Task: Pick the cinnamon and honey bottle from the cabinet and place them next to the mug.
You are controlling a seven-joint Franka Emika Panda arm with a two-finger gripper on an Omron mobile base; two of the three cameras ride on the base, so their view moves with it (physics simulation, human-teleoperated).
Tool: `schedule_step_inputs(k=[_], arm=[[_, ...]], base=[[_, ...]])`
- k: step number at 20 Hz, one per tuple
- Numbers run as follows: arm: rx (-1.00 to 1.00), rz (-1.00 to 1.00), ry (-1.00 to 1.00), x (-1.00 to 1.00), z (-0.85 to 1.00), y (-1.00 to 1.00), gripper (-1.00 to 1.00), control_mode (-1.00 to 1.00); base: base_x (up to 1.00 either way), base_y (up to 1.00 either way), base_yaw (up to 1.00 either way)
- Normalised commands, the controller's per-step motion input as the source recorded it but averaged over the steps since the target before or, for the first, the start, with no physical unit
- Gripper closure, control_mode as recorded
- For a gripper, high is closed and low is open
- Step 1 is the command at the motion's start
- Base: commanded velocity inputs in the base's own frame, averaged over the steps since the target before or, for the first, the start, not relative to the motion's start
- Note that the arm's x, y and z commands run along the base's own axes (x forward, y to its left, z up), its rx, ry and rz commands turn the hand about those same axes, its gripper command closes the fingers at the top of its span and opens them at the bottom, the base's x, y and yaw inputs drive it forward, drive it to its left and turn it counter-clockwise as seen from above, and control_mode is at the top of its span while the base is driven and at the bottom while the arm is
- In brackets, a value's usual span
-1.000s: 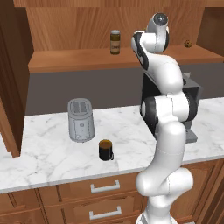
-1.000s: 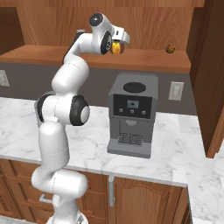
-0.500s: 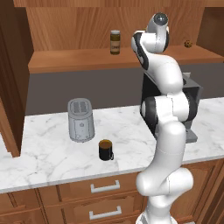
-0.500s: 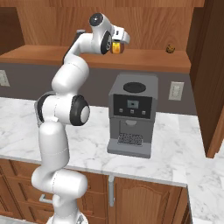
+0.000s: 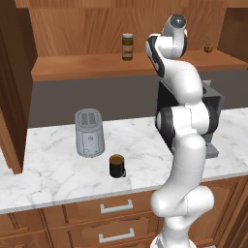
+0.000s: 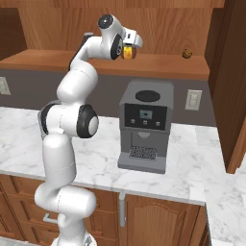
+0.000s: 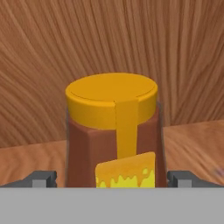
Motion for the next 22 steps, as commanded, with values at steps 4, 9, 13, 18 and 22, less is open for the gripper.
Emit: schedule_step_inputs(k=[4,9,13,18,22], arm=[[0.00,0.00,0.00,0.00,0.00,0.00,1.00,-1.00],[0.00,0.00,0.00,0.00,0.00,0.00,1.00,-1.00],[0.00,0.00,0.00,0.00,0.00,0.00,1.00,-1.00],[0.00,0.00,0.00,-0.02,0.00,0.00,1.00,-1.00],[0.00,0.00,0.00,-0.47,0.00,0.00,1.00,-1.00]], base=[[0.00,0.00,0.00],[0.00,0.00,0.00],[0.00,0.00,0.00],[0.00,0.00,0.00],[0.00,0.00,0.00]])
